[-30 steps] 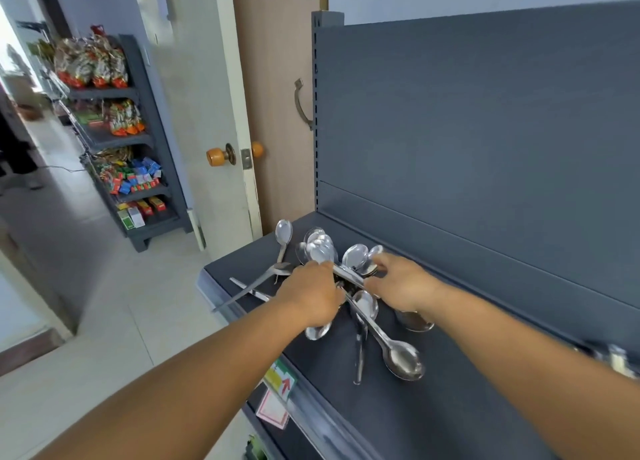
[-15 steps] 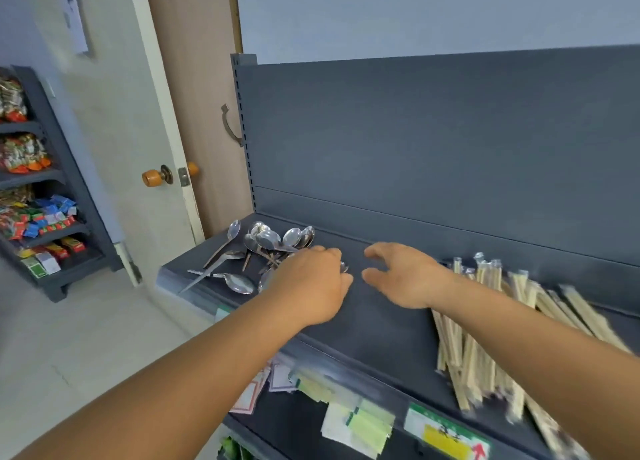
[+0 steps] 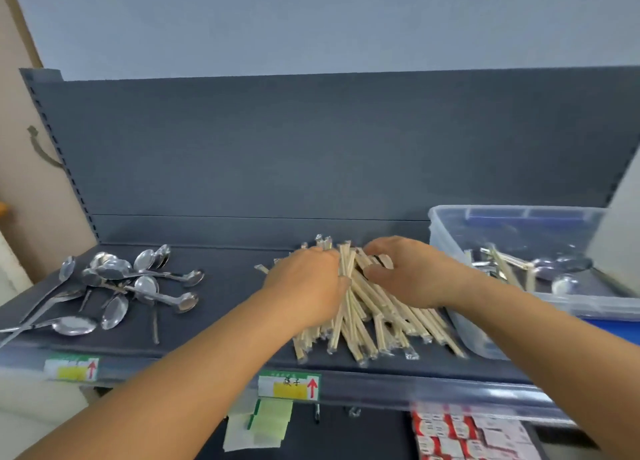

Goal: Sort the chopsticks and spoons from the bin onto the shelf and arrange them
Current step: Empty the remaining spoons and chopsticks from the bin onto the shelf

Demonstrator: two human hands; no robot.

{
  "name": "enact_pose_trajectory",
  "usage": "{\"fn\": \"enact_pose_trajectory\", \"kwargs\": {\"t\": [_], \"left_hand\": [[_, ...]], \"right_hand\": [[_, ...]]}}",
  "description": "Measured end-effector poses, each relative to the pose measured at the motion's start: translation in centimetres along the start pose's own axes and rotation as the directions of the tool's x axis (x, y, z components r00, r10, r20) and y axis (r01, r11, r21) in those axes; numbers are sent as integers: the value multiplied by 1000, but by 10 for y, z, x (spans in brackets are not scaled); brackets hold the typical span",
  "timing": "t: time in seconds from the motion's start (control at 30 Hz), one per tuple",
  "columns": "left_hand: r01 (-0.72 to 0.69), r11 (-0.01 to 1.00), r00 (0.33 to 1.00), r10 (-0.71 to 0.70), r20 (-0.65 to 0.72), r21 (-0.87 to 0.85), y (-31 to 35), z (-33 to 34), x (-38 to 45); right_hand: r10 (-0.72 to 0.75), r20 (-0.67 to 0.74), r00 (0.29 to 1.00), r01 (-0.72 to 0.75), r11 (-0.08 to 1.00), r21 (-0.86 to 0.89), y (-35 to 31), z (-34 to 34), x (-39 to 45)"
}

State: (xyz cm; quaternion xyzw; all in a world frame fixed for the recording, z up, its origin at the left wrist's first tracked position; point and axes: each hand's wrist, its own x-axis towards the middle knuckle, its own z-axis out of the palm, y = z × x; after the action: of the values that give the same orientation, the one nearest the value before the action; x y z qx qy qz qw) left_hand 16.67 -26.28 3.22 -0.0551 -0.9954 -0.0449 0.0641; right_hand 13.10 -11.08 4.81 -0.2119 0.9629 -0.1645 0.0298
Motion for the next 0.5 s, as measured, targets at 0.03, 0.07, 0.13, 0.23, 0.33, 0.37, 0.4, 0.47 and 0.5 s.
{"fn": "enact_pose_trajectory", "kwargs": {"t": [0.03,0.07,0.13,0.23,0.33,0.37,0.4,0.47,0.5], "left_hand": [[-28,1000,1000,28,-5,-7,12,0,5],[-53,998,999,53,-11,-14,25,0,11],[-97,995,995,96,-20,-22,52,2,22],[-141,989,990,140,-31,-34,92,5,40],[-152,988,988,151,-31,-31,131,10,61],[-150,988,988,150,-26,-25,144,13,68],[-149,989,989,148,-20,-19,157,15,76],[-141,990,990,141,-1,0,182,21,93],[-133,991,991,133,10,10,193,24,101]], "right_hand": [[16,-8,1000,-16,1000,-3,10,-5,-6],[28,-15,1000,-28,1000,-6,21,-10,-11],[56,-38,998,-57,998,-6,44,-21,-21],[114,-66,991,-114,993,10,81,-36,-30],[124,-68,990,-123,992,14,126,-48,-28],[121,-66,990,-120,993,13,141,-51,-27],[119,-65,991,-118,993,10,156,-56,-27],[118,-60,991,-118,993,6,187,-64,-27],[121,-52,991,-121,993,6,202,-67,-26]]}}
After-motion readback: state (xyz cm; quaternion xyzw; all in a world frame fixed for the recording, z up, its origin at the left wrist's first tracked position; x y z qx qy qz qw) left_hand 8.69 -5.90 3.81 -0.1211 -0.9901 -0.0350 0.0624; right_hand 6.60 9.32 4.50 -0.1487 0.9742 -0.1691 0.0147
